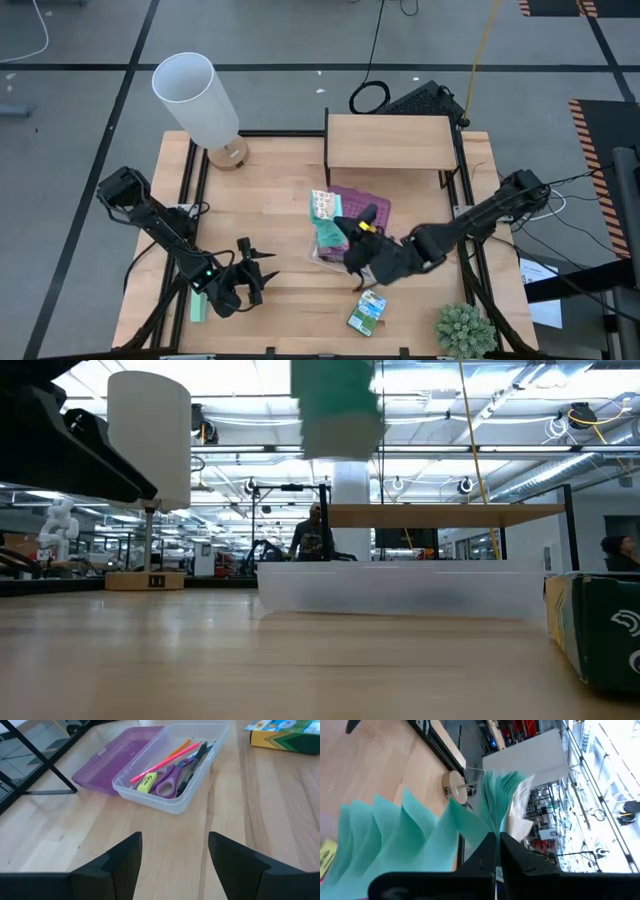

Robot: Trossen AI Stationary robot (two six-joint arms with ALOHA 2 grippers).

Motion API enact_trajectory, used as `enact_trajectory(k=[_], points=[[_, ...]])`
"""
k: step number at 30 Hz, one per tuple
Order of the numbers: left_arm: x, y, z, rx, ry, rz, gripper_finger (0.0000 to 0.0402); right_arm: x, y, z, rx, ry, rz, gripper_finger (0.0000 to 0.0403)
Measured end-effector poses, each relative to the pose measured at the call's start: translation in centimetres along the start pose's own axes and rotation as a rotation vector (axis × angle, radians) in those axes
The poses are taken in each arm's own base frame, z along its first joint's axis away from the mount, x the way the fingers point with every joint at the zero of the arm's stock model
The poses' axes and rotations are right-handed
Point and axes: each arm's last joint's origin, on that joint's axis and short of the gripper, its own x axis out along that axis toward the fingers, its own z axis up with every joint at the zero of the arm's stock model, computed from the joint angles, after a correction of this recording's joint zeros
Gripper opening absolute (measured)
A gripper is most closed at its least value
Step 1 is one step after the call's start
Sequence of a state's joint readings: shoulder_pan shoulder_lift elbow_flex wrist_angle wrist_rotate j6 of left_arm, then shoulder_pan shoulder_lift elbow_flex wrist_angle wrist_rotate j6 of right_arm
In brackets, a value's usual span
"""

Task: Pack school essentials
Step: Put the blue sticky notes into the purple supply box

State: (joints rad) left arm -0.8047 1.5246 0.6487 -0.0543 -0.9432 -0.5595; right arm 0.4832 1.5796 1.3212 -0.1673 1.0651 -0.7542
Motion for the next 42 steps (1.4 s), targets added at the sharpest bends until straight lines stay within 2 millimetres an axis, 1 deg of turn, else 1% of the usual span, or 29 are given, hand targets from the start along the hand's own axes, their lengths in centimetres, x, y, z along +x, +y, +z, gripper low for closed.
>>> enact_trajectory(k=[4, 8, 10, 13, 18, 22, 27, 30, 35, 42], points=[[0.1, 0.1, 0.1, -0.011, -0.001, 0.003, 0.0232, -1.8, 0.5, 0.2, -0.025, 0.021, -0.039, 0.0000], [0.4, 0.3, 0.2, -0.055, 0.002, 0.016, 0.0232, -3.3, 1.0, 0.6, -0.058, 0.035, -0.081, 0.0000], [0.6, 0.4, 0.2, -0.069, 0.003, 0.022, 0.0232, -3.8, 1.1, 0.7, -0.021, 0.031, -0.091, 0.0000], [0.7, 0.5, 0.3, -0.086, 0.005, 0.030, 0.0232, -4.5, 1.7, 0.5, 0.093, 0.025, -0.079, 0.0000], [0.8, 0.6, 0.3, -0.097, 0.005, 0.031, 0.0232, -5.6, 3.6, -0.6, 0.222, 0.028, -0.027, 0.0000], [0.8, 0.6, 0.3, -0.097, 0.005, 0.031, 0.0232, -5.8, 5.2, -1.6, 0.254, 0.030, -0.010, 0.0000], [0.8, 0.6, 0.3, -0.103, 0.005, 0.030, 0.0232, -5.4, 6.7, -2.6, 0.292, 0.030, 0.099, 0.0001], [0.8, 0.6, 0.3, -0.107, 0.005, 0.030, 0.0232, -5.0, 7.5, -3.3, 0.266, 0.043, 0.138, 0.0002], [0.8, 0.6, 0.3, -0.106, 0.005, 0.030, 0.0232, -4.6, 8.4, -4.4, 0.168, 0.062, 0.143, 0.0003], [1.1, 0.8, 0.4, -0.101, 0.009, 0.043, 0.0232, -4.1, 10.4, -6.8, 0.082, 0.106, 0.148, 0.0003]])
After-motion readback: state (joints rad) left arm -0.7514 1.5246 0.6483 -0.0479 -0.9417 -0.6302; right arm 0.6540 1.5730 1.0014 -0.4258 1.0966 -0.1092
